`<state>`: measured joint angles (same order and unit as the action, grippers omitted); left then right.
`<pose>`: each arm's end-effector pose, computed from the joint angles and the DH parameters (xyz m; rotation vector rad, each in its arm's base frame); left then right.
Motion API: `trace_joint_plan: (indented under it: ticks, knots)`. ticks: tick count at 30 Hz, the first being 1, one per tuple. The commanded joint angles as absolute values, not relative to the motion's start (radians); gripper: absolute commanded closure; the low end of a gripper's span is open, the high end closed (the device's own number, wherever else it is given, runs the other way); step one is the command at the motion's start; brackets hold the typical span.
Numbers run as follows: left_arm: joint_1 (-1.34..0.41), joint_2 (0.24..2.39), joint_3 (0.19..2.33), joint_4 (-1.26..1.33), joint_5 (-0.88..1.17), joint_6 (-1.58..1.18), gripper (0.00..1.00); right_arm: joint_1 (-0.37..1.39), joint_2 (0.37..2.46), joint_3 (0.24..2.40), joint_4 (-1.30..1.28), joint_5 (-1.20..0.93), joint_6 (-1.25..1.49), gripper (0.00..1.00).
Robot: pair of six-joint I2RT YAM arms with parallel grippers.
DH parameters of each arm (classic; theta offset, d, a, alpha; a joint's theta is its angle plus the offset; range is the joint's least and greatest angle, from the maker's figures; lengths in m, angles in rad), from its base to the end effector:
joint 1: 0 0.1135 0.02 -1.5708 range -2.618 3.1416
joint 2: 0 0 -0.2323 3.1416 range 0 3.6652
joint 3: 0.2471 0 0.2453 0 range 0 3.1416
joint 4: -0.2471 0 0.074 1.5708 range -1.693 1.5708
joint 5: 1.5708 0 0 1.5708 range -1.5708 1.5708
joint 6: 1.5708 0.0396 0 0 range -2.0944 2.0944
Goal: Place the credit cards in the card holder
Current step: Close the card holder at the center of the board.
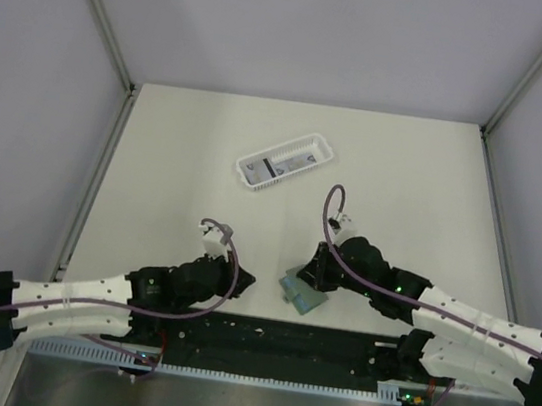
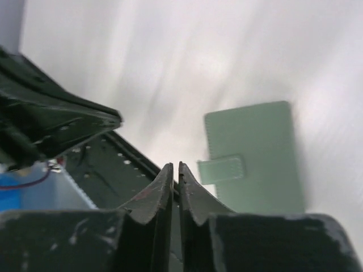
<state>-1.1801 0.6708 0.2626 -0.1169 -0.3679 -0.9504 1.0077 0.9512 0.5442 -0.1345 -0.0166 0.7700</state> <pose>0.0803 -0.1575 0.1629 0.0176 2.1912 -0.9023 0.1193 0.1903 0.2050 -0.2841 2.2877 1.0241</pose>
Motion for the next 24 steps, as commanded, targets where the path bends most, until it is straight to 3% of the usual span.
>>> trace_joint_plan:
  ticks: [1, 9, 24]
  knots:
    - [-1.178, 0.698, 0.331, -0.031, -0.373, -0.905, 1.0, 1.014, 1.006, 0.513, -0.226, 0.106, 0.768, 0.96]
    - [-1.178, 0.873, 0.405, 0.103, -0.328, -0.848, 1.0, 1.014, 1.107, 0.364, -0.031, 0.028, 0.839, 1.0]
    - [-1.178, 1.342, 0.494, 0.363, -0.164, -0.882, 1.0, 1.014, 1.126, 0.33, -0.009, 0.005, 0.862, 1.0]
